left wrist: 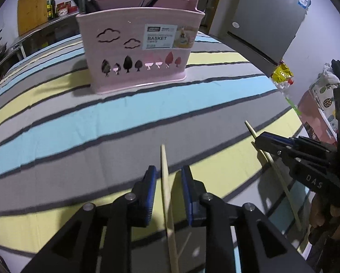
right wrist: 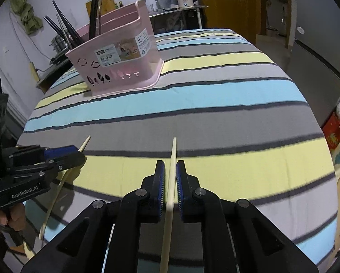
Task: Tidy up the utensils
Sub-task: 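Lift both wooden chopsticks upright and carry them to the pink basket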
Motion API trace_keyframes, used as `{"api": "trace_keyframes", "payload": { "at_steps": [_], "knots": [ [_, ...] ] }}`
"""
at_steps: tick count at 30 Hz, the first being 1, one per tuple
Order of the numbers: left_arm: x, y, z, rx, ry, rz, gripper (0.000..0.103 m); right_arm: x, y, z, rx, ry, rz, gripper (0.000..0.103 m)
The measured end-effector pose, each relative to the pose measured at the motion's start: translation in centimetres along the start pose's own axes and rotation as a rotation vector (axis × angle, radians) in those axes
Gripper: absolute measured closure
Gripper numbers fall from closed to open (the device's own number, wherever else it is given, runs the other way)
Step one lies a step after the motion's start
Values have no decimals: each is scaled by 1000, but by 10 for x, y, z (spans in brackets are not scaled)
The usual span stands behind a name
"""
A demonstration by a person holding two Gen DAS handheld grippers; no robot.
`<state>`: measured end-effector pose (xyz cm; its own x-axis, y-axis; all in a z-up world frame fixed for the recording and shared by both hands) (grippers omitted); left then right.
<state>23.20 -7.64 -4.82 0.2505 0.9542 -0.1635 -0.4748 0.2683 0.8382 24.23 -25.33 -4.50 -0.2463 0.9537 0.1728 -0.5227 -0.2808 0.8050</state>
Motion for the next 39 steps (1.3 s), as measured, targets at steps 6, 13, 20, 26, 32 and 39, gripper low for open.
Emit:
{"api": "trace_keyframes", "payload": {
  "at_steps": [6,13,20,26,32,39],
  "knots": [
    [-7,-7,6,14,-60,44,79,3,-12,11,30,28,-19,93],
    [-6,-7,8,16,-78,58,97,5,-16,18,66,39,-23,98],
    [0,3,16,13,-43,18,97,12,-7,26,45,48,-5,98],
    [3,34,32,-49,-35,3,97,20,21,43,-19,55,20,98],
    [10,79,53,-139,-41,-1,97,31,54,63,-100,72,26,98],
    [14,116,76,-236,-40,3,97,42,92,81,-209,78,26,98]
  ]
}}
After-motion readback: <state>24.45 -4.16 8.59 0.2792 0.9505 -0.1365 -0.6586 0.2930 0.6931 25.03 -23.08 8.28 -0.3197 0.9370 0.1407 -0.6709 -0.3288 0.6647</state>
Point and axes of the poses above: each gripper's, at about its wrist camera, not at the fingertips, and y roughly against the way its jaws point, x to its left, z to its top, the point moved 2 cm from there along -y, roughly the way its jaws point
